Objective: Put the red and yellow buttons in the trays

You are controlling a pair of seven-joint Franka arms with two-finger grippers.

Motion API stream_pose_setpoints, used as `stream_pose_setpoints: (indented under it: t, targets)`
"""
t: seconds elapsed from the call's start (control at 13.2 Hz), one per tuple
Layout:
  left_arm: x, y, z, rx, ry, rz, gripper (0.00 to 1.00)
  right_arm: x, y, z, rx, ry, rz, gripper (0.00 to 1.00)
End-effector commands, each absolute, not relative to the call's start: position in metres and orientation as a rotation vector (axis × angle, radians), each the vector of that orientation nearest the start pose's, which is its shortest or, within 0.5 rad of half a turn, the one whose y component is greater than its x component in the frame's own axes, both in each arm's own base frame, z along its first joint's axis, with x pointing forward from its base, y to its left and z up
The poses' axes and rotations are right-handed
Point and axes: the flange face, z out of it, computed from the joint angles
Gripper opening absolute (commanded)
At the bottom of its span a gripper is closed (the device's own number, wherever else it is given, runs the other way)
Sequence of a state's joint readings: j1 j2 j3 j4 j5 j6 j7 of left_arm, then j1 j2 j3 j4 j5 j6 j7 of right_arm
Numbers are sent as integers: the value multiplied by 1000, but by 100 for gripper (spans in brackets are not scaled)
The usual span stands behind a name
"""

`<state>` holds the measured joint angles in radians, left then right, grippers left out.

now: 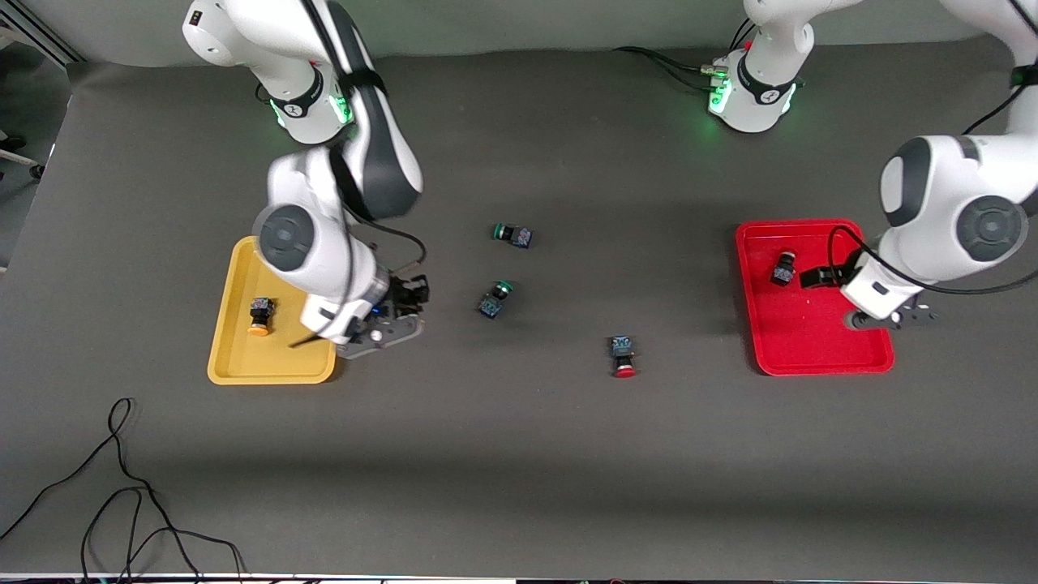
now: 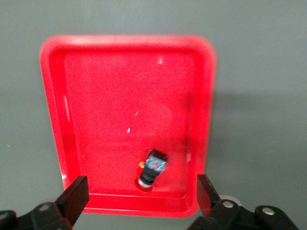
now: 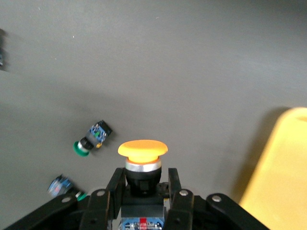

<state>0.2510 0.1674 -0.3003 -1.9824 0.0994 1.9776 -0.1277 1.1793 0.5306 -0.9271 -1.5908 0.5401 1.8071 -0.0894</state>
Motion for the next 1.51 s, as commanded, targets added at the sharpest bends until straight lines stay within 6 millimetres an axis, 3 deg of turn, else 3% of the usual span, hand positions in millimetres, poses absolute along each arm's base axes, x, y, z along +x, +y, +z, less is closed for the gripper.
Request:
stream_pose_setpoints:
  t: [0.0,0.08,0.23,0.3,0.38,0.53,0.68,0.91,1.13,1.36,1.44]
  targets:
    - [620,-68,372,-3105,-89,287,100,598,248,448,-3085,-246,181,20]
    - [627,-103,373,-3103,-137,268,100,599,228,450,-3109,-224,202,20]
    - [636,-170,360,-3095,-269,252,100,605,169,445,-3164,-209,230,20]
    - [643,-195,351,-3094,-353,246,100,605,143,441,-3163,-207,244,17]
    - [649,-217,338,-3087,-448,252,100,603,121,431,-3162,-185,264,16]
    - [650,-263,314,-3070,-582,264,100,594,86,391,-3154,-152,245,15]
    - [650,-281,297,-3088,-632,230,100,578,60,331,-3112,-113,184,14]
    - [638,-302,257,-3084,-644,249,99,569,55,272,-3111,-67,187,14]
    - [637,-317,224,-3125,-593,219,99,567,36,228,-3100,-18,264,14]
    - [636,-322,204,-3160,-516,206,97,568,27,211,-3076,2,289,16]
    - [635,-323,193,-3169,-513,200,96,568,27,211,-3075,9,291,30]
